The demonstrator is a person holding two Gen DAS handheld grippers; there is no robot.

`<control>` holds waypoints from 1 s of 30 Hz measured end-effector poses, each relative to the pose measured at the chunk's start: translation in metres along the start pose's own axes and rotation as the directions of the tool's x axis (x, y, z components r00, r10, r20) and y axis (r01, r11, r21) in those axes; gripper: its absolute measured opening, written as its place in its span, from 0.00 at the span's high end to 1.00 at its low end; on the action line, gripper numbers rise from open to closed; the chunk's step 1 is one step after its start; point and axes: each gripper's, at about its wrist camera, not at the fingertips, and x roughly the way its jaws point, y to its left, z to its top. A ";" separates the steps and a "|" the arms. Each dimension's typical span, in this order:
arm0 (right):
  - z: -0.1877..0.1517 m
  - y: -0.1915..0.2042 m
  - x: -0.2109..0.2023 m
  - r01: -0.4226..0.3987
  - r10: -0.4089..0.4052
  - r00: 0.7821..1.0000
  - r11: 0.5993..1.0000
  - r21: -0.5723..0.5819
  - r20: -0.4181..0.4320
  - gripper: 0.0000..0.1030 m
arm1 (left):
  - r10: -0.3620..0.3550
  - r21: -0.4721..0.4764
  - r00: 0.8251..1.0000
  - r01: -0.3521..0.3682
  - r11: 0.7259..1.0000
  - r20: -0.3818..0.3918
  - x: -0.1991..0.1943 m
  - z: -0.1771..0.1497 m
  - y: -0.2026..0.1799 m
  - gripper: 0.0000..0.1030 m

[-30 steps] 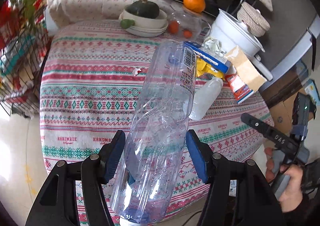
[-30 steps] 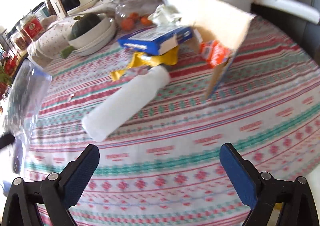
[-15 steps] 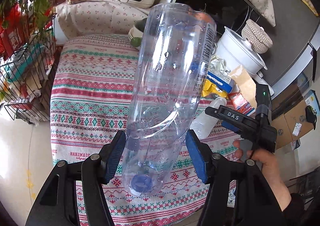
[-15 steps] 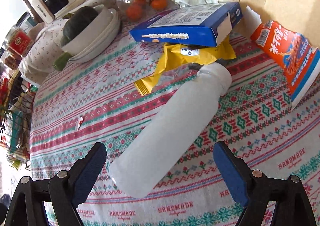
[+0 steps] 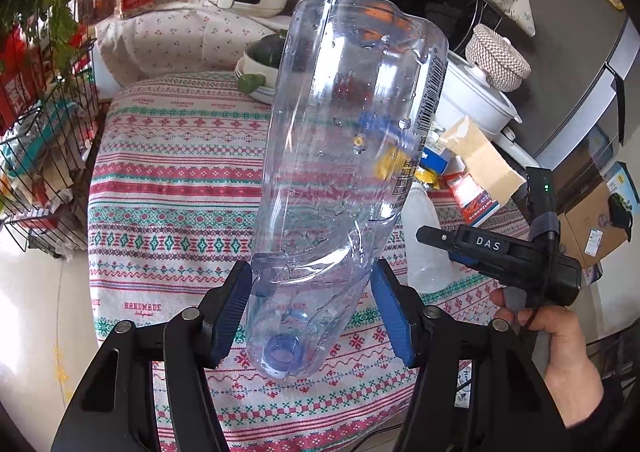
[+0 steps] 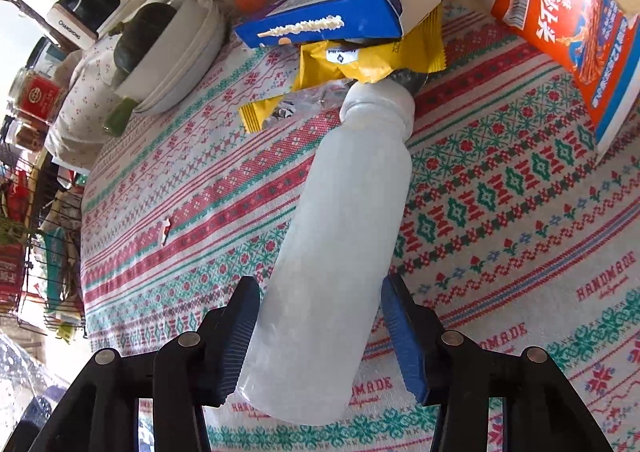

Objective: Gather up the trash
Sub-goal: 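Grasp the white plastic bottle with the right tool while the left tool holds the clear bottle up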

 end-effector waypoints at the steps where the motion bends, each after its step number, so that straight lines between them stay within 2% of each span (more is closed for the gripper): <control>1: -0.002 0.000 -0.004 0.002 -0.002 1.000 1.000 -0.017 -0.004 0.47 | -0.002 0.005 1.000 0.002 1.000 -0.001 0.000 -0.001 -0.003 0.38; 11: -0.030 -0.021 -0.057 -0.035 0.028 0.997 0.994 -0.104 -0.071 0.49 | -0.088 0.048 0.996 0.089 0.995 -0.032 0.003 -0.012 -0.042 0.38; 19: -0.052 -0.061 -0.098 -0.086 0.081 0.994 0.994 -0.068 -0.072 0.52 | -0.119 0.119 0.991 0.126 0.985 -0.065 0.011 -0.023 -0.084 0.38; 22: -0.053 -0.070 -0.106 -0.039 0.037 0.999 0.995 -0.090 -0.027 0.55 | -0.111 0.150 0.990 0.122 0.981 -0.084 0.018 -0.028 -0.098 0.38; 25: -0.054 -0.069 -0.101 0.084 -0.082 0.996 0.980 -0.182 0.018 0.57 | -0.102 0.166 0.990 0.117 0.979 -0.099 0.024 -0.031 -0.106 0.38; 27: -0.059 -0.069 -0.088 0.150 -0.152 0.988 0.962 -0.230 0.009 0.57 | -0.100 0.173 0.989 0.118 0.978 -0.107 0.026 -0.033 -0.110 0.38; 30: -0.063 -0.074 -0.066 0.176 -0.192 0.981 0.951 -0.253 -0.036 0.59 | -0.092 0.185 0.989 0.113 0.976 -0.118 0.029 -0.034 -0.111 0.38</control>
